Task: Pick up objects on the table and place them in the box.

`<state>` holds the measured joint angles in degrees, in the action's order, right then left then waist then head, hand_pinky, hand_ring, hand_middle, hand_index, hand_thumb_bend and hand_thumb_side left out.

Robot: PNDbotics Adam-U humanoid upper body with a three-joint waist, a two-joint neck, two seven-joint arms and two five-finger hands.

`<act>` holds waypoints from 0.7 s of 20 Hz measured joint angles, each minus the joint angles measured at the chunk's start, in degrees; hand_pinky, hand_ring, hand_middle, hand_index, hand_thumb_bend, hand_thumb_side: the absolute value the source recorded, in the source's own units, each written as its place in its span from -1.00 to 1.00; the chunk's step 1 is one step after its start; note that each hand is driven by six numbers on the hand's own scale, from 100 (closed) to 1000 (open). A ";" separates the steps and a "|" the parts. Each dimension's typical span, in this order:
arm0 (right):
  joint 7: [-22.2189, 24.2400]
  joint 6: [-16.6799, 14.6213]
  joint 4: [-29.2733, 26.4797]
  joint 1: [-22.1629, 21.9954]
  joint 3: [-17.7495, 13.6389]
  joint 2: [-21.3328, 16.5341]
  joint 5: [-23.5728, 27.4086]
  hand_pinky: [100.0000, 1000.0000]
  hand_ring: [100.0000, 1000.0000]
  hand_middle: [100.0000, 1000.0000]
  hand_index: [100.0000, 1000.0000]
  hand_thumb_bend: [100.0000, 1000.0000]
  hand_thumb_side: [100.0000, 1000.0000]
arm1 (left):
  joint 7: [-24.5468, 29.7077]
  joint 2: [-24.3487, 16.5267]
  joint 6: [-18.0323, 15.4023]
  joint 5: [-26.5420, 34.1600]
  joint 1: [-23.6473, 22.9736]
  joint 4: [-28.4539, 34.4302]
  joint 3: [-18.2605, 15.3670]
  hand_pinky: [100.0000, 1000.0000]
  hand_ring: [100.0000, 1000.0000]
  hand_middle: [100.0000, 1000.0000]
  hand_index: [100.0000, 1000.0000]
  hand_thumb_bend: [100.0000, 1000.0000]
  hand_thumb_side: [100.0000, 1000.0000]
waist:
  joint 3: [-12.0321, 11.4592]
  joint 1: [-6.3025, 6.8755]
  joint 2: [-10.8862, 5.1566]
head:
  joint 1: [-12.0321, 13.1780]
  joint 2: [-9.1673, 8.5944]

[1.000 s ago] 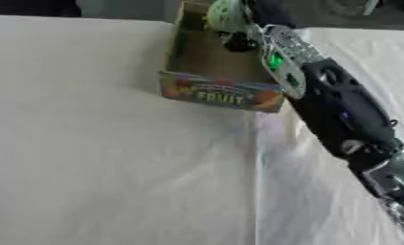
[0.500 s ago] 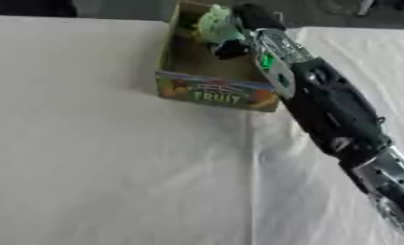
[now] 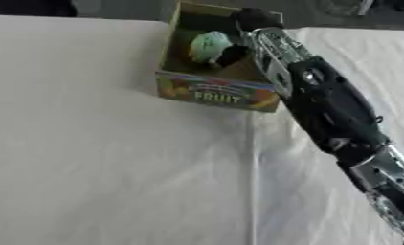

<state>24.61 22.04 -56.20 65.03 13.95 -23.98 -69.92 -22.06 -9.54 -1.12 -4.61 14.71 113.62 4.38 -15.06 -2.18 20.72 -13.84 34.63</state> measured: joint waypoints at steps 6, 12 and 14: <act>-1.57 1.72 -3.65 -0.01 -0.53 -0.25 2.02 0.81 0.93 0.68 0.92 0.06 0.37 | -0.02 0.00 0.04 0.01 0.00 0.00 0.00 -0.58 0.17 0.41 0.47 -1.00 0.44 | 0.18 0.11 -0.30 | 0.10 0.00; -5.88 6.01 -18.76 -3.36 -0.54 -4.61 8.29 0.81 0.92 0.62 0.89 -0.44 0.66 | -0.09 0.00 0.07 0.01 -0.05 0.00 -0.01 -0.58 0.17 0.41 0.47 -1.00 0.44 | 0.87 0.24 -0.69 | 1.07 0.07; -6.58 7.00 -25.14 -5.40 -0.89 -6.50 10.15 0.81 0.90 0.58 0.87 -0.52 0.72 | -0.14 0.00 0.09 0.01 -0.05 0.00 -0.01 -0.57 0.17 0.41 0.47 -1.00 0.44 | 1.09 0.31 -0.72 | 1.36 0.14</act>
<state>18.02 29.04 -81.34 59.62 13.06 -30.48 -59.77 -22.20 -9.54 -1.03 -4.60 14.66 113.62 4.36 -13.98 -1.86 20.00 -12.48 34.78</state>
